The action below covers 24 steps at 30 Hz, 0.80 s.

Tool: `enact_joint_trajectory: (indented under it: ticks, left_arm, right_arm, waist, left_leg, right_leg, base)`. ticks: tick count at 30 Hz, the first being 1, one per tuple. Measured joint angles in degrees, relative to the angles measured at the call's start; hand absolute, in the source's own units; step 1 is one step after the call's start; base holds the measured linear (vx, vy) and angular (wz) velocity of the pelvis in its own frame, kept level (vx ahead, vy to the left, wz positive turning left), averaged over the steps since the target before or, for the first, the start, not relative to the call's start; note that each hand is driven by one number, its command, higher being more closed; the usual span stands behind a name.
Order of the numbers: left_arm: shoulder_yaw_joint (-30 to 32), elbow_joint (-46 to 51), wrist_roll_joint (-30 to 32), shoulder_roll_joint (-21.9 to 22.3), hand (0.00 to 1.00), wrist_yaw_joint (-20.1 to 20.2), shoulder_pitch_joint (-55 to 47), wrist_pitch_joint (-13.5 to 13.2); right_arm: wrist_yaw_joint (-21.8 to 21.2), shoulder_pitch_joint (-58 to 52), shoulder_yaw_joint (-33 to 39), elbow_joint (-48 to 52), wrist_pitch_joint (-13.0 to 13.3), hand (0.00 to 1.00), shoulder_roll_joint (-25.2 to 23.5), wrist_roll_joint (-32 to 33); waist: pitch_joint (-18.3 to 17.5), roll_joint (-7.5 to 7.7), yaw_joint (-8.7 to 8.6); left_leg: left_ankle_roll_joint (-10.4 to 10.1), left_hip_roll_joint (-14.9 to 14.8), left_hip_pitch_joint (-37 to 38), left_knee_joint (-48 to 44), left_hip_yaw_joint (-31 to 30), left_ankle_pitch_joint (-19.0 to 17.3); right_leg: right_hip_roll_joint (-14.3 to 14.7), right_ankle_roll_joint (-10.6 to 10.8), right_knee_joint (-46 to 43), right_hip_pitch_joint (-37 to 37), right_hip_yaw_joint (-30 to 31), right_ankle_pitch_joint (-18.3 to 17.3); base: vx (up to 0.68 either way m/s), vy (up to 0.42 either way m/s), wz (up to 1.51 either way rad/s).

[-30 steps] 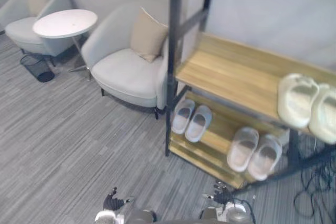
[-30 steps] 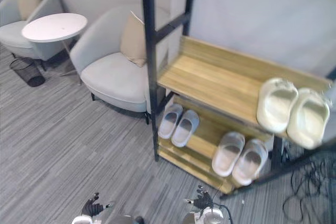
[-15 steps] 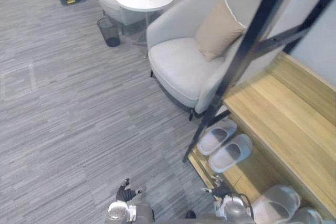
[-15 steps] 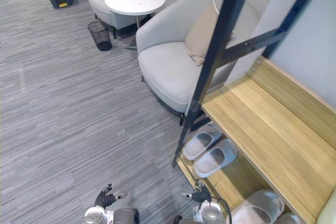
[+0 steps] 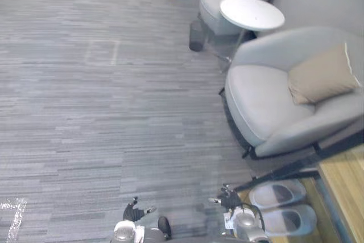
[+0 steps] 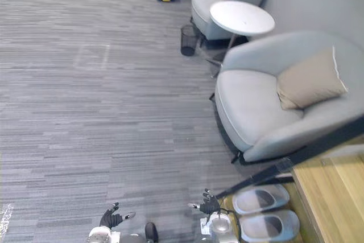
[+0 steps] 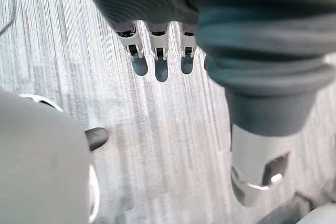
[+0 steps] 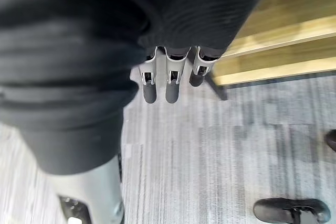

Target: Organize the slippers on the shoe rack

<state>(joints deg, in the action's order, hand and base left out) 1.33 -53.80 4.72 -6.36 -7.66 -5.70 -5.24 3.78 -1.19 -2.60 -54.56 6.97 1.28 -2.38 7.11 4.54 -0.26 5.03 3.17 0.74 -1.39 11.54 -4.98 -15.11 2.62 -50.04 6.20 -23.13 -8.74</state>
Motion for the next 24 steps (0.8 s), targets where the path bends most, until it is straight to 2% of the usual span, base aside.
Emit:
enact_joint_trajectory:
  ticks: [1,2,4,5,7,8,9,10,11,12,13,14,15,16,17,18,19,21,22,23,24]
  left_arm:
    - [0.18,0.00,-0.41,0.02,0.00,-0.04,0.11,0.14]
    - [1.07,-0.05,-0.41,0.56,0.00,0.00,0.24,0.20]
    - [1.65,-0.25,-0.40,1.02,0.00,0.01,0.38,0.57]
    - [1.64,-0.39,-0.36,1.07,0.00,0.03,0.51,0.66]
    - [1.66,-0.43,-0.33,0.92,0.00,0.06,0.53,0.66]
    - [1.64,-0.42,-0.28,0.83,0.00,0.12,0.55,0.64]
    - [1.64,-0.43,-0.27,0.89,0.00,0.14,0.55,0.64]
    - [1.75,-0.64,-0.27,0.92,0.00,0.13,0.41,0.65]
    - [1.85,-0.84,-0.27,0.93,0.00,0.12,0.45,0.66]
    - [2.26,-1.28,-0.26,1.18,0.00,0.12,0.06,0.67]
    - [2.39,-1.32,-0.26,1.33,0.00,0.19,-0.44,0.67]
    - [4.41,-0.85,-0.25,2.58,0.00,0.21,-0.51,0.66]
    - [7.56,0.41,-0.39,3.85,0.00,0.09,-0.28,0.70]
    - [8.84,1.46,-0.45,4.52,0.00,0.13,-0.37,0.69]
    - [9.43,2.93,-0.55,4.95,0.00,0.06,-0.52,0.62]
    - [9.54,3.68,-0.61,4.87,0.00,0.06,-0.18,0.64]
    - [9.42,4.89,-0.59,4.51,0.00,0.08,0.11,0.52]
    - [9.49,5.02,-1.15,3.76,0.00,0.07,0.81,0.39]
    - [9.32,5.17,-1.56,3.74,0.00,0.04,2.37,0.37]
    - [9.23,5.16,-1.56,3.74,0.00,0.04,2.50,0.38]
    - [8.51,5.01,-1.52,3.79,0.00,0.03,2.91,0.41]
  right_arm:
    - [-0.33,-0.77,0.00,0.11,0.00,0.00,0.34,0.02]
    - [-0.43,-1.02,0.03,1.04,0.01,0.00,0.96,0.11]
    - [-0.39,-1.13,0.04,1.91,0.19,0.00,1.52,0.15]
    - [-0.42,-1.12,0.07,1.97,0.33,0.00,1.66,0.25]
    - [-0.37,-1.12,0.15,2.06,0.41,0.00,1.70,0.29]
    - [-0.35,-1.26,0.20,2.08,0.44,0.00,1.69,0.30]
    - [-0.39,-1.56,0.45,2.15,0.44,0.00,1.72,0.58]
    - [-0.41,-2.46,0.75,2.16,0.44,0.00,1.66,0.76]
    - [-0.47,-2.54,0.84,2.16,0.43,0.00,1.69,0.77]
    - [-0.57,-2.28,1.90,2.43,0.39,0.00,1.90,0.80]
    - [-0.58,-2.02,2.06,2.52,0.38,0.00,1.43,0.81]
    - [-0.56,-2.09,2.19,3.72,0.23,0.00,1.21,0.86]
    - [-0.61,-3.15,1.70,6.79,0.27,0.00,1.00,0.89]
    - [-0.61,-3.29,0.98,8.24,0.29,0.00,0.97,1.24]
    - [-0.65,-3.42,-0.26,8.84,0.47,0.00,0.85,1.29]
    - [-0.67,-3.29,-0.67,8.58,0.27,0.00,0.32,1.31]
    - [-0.63,-2.25,-0.60,8.65,0.32,0.00,-0.39,1.40]
    - [-0.62,-0.90,-0.59,8.46,0.35,0.00,-0.81,2.34]
    - [-0.45,0.19,-0.29,7.70,0.35,0.00,0.09,2.48]
    - [-0.44,0.25,-0.29,7.57,0.35,0.00,0.19,2.48]
    - [-0.38,0.31,-0.35,6.84,0.36,0.00,1.05,2.45]
  waist:
    - [0.16,-0.48,-0.40]
    - [0.69,-1.05,-0.45]
    - [1.07,-1.69,-0.68]
    - [1.31,-2.06,-0.96]
    - [1.37,-2.06,-1.20]
    - [1.22,-1.79,-1.87]
    - [1.03,-1.49,-2.54]
    - [0.66,-0.94,-2.63]
    - [0.61,-0.86,-2.62]
    - [0.11,-2.64,-2.37]
    - [0.02,-3.06,-2.16]
    - [0.27,-3.40,-2.23]
    - [0.96,-4.22,-2.19]
    - [1.39,-4.72,-1.92]
    - [1.72,-5.10,-0.86]
    - [1.94,-4.44,0.49]
    - [2.20,-2.97,0.98]
    - [2.65,-2.01,1.04]
    - [3.22,-1.81,1.42]
    - [3.28,-1.88,1.53]
    - [3.35,-2.47,2.23]
  left_leg:
    - [0.38,-0.06,0.56,-0.05,-3.65,-0.19]
    - [0.67,-0.05,1.29,0.13,-6.37,-0.33]
    - [0.87,-0.04,2.04,0.29,-8.95,-0.52]
    - [0.90,0.02,2.59,0.43,-11.07,-0.84]
    - [0.26,0.61,3.81,1.56,-15.40,-1.47]
    - [-0.02,1.19,4.48,1.72,-17.69,-2.20]
    - [0.05,2.12,4.78,0.48,-20.40,-3.80]
    - [-0.85,2.79,5.18,-2.15,-22.16,-6.54]
    - [-1.03,2.83,5.22,-3.12,-22.58,-7.54]
    - [-3.26,1.10,5.12,-7.62,-22.77,-10.29]
    - [-4.46,0.75,4.06,-10.69,-21.84,-10.99]
    - [-6.58,0.40,0.84,-19.76,-19.47,-12.22]
    - [-9.68,-1.33,-5.96,-38.81,-14.91,-11.18]
    - [-12.86,-3.43,-9.82,-48.06,-12.41,-8.99]
    - [-11.70,-7.55,-13.48,-57.49,-8.28,-9.82]
    - [-9.67,-10.29,-16.12,-61.50,-5.15,-10.98]
    - [-7.91,-11.89,-19.93,-60.82,-3.41,-12.26]
    - [-7.50,-11.91,-24.55,-52.97,-2.11,-13.73]
    - [-6.99,-11.08,-28.20,-40.71,-1.91,-11.93]
    - [-7.08,-10.96,-28.44,-39.16,-1.95,-11.38]
    - [-7.95,-10.10,-29.11,-28.26,-2.53,-6.30]
  right_leg:
    - [3.80,0.01,0.76,3.21,4.74,-4.05]
    - [6.41,0.09,4.63,5.62,7.06,-5.90]
    - [8.35,0.26,10.48,7.26,8.25,-6.00]
    - [9.50,0.65,16.29,8.35,8.84,-5.42]
    - [11.42,1.49,27.94,8.88,10.36,-1.74]
    - [11.76,1.32,32.28,8.75,11.76,0.44]
    - [11.58,-1.36,32.84,8.99,12.88,1.90]
    - [11.25,-2.77,33.58,7.95,12.02,2.82]
    - [11.40,-3.38,33.57,7.62,12.25,3.73]
    - [12.43,-4.12,33.21,5.75,10.40,1.73]
    - [12.84,-4.56,33.23,4.98,9.89,0.85]
    - [13.46,-4.78,33.83,2.77,9.15,-0.61]
    - [14.74,-5.21,35.80,-1.55,8.59,-1.79]
    - [15.75,-5.67,36.81,-4.12,8.59,-2.45]
    - [17.18,-6.72,37.95,-7.38,9.07,-3.47]
    - [17.41,-7.04,39.32,-10.57,10.08,-4.24]
    - [16.76,-7.04,42.35,-14.34,11.22,-4.42]
    - [14.88,-6.88,45.12,-17.56,11.89,-4.64]
    - [12.44,-6.31,46.41,-19.90,12.23,-4.96]
    - [12.19,-6.24,46.50,-20.13,12.23,-5.00]
    - [11.19,-5.31,46.56,-21.53,12.40,-5.50]
  base:
    - [0.18,-0.053,1.68]
    - [0.16,-0.046,1.34]
    - [0.10,-0.005,0.93]
    - [0.15,-0.008,1.10]
    - [0.20,-0.038,1.15]
    - [0.25,-0.096,1.41]
    - [0.44,-0.174,1.58]
    - [0.39,-0.155,1.18]
    - [0.60,-0.200,0.84]
    - [0.45,-0.133,0.44]
    - [0.55,-0.167,0.50]
    - [0.52,-0.155,0.38]
    - [0.52,-0.134,0.34]
    - [0.61,-0.123,0.07]
    - [0.53,-0.055,-0.25]
    - [0.63,-0.053,-0.35]
    - [0.53,-0.018,-0.30]
    - [0.59,0.104,-0.32]
    - [0.55,0.150,-0.37]
    - [0.60,0.217,-0.38]
    - [0.65,0.247,-0.09]
